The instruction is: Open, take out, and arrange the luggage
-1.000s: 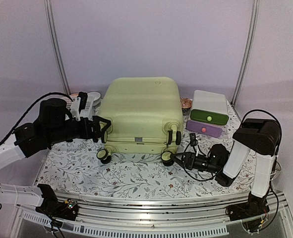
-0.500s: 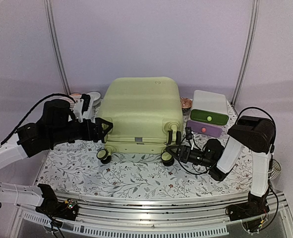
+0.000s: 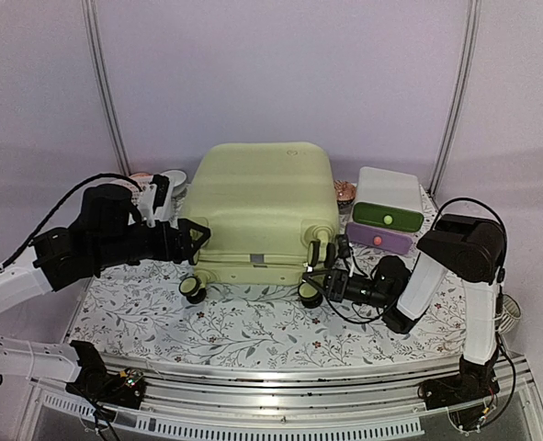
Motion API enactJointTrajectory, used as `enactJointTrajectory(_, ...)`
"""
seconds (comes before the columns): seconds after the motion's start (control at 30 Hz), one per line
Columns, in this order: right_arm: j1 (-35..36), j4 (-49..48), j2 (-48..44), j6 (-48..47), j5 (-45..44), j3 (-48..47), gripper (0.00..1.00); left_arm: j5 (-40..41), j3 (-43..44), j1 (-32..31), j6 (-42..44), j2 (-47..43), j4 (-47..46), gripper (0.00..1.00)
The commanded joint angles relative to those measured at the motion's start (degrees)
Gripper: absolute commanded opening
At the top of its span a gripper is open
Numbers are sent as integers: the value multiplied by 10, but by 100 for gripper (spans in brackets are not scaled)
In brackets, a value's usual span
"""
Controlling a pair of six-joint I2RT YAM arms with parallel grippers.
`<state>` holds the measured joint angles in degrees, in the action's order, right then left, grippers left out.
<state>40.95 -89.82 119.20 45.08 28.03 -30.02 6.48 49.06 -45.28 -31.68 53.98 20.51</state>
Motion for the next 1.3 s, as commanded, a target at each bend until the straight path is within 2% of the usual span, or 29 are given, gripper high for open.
enactJointTrajectory(0.0,-9,-55,-36,-6,-48,30,2,0,5,-10,5,5,-3,98)
enactJointTrajectory(0.17,-12,56,-123,-66,-93,81,2,2,13,-18,-2,18,-3,98)
enactJointTrajectory(0.3,-18,191,-201,-119,-137,102,2,22,38,-63,-1,61,-8,98)
enactJointTrajectory(0.47,-41,353,-270,-192,-176,86,2,80,70,-152,-11,145,-78,98)
enactJointTrajectory(0.63,-54,437,-333,-255,-192,80,2,114,93,-203,-32,235,-171,98)
enactJointTrajectory(0.83,-54,479,-357,-310,-178,65,2,125,192,-222,-55,358,-177,98)
enactJointTrajectory(0.97,-54,479,-353,-322,-170,62,2,157,259,-226,-116,437,-158,98)
enactJointTrajectory(1.27,-54,475,-350,-329,-163,51,3,148,317,-228,-145,517,-184,92)
